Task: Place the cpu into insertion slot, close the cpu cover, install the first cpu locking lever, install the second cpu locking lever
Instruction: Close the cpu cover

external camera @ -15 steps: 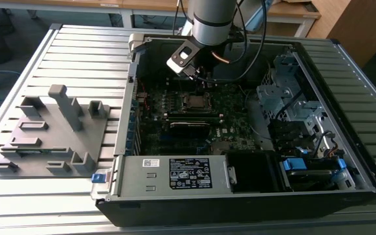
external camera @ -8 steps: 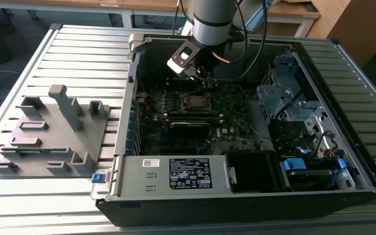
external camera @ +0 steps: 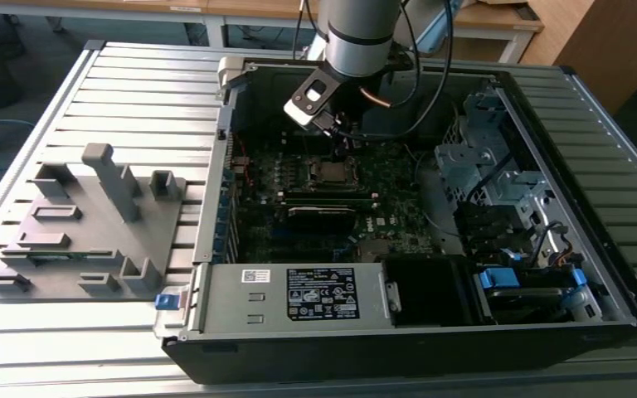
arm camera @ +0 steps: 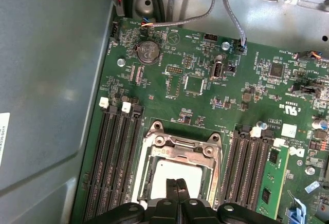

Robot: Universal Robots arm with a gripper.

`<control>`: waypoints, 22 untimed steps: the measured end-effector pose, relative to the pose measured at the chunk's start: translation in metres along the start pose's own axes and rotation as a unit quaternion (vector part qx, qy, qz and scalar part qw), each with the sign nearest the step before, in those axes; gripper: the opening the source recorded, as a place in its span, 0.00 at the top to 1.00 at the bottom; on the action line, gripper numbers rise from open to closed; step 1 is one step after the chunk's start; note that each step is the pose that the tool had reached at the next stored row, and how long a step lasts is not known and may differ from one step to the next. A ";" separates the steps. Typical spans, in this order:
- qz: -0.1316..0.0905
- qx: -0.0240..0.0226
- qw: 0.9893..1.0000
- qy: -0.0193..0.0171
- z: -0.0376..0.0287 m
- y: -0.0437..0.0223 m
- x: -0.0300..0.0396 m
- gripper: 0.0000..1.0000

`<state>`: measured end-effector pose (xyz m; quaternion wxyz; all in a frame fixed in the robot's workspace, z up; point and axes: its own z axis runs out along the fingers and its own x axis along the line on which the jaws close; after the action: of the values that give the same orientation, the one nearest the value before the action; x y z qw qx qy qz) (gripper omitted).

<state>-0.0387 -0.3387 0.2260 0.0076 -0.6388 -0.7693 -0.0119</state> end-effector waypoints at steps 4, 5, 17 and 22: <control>0.000 0.000 1.000 0.000 0.0000 0.0000 0.0000 0.90; 0.000 0.000 1.000 0.000 0.0000 0.0000 0.0000 0.90; -0.009 0.000 1.000 0.000 0.0000 0.0000 0.0000 0.90; -0.011 0.000 1.000 0.000 0.0000 0.0000 0.0000 0.90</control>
<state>-0.0387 -0.3387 0.2260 0.0077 -0.6302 -0.7763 -0.0118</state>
